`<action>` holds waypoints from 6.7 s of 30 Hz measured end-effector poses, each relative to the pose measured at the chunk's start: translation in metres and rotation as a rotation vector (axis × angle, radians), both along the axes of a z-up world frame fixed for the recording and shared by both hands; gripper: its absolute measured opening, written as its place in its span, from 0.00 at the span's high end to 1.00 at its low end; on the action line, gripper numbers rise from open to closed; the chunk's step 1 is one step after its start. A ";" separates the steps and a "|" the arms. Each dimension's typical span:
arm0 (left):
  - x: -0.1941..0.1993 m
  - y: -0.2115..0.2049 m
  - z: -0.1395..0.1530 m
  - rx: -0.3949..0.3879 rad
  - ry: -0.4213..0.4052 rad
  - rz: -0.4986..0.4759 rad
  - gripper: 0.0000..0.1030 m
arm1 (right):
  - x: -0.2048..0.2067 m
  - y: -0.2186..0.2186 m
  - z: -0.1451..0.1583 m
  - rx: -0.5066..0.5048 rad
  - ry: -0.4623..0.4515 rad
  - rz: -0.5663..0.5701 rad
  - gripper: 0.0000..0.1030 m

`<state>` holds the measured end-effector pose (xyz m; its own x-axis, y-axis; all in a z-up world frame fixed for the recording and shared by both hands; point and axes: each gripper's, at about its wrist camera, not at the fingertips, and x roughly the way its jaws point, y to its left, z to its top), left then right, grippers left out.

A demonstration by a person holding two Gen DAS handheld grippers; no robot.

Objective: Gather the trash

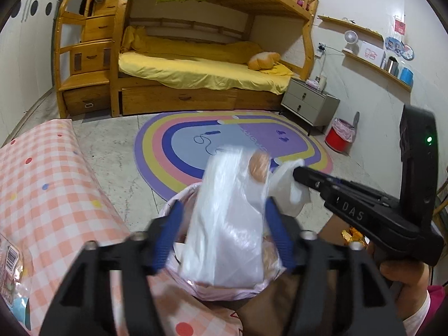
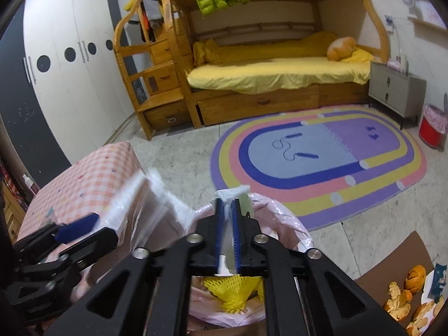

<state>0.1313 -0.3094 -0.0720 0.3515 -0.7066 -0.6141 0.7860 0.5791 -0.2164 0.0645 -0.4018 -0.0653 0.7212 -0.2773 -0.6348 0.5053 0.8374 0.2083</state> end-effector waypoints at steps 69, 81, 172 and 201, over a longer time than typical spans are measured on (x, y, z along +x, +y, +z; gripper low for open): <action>0.035 0.331 0.022 0.204 -0.023 0.636 0.84 | 0.147 0.246 0.023 -0.036 0.107 0.619 0.24; 0.037 0.324 0.027 0.213 -0.027 0.641 0.84 | 0.176 0.275 -0.016 -0.119 0.269 0.769 0.14; 0.003 0.179 0.051 0.097 -0.195 0.359 0.84 | 0.046 0.126 0.089 -0.126 -0.141 0.242 1.00; -0.004 -0.032 -0.013 0.096 -0.066 -0.003 0.32 | -0.015 0.007 -0.010 -0.151 0.144 -0.058 0.89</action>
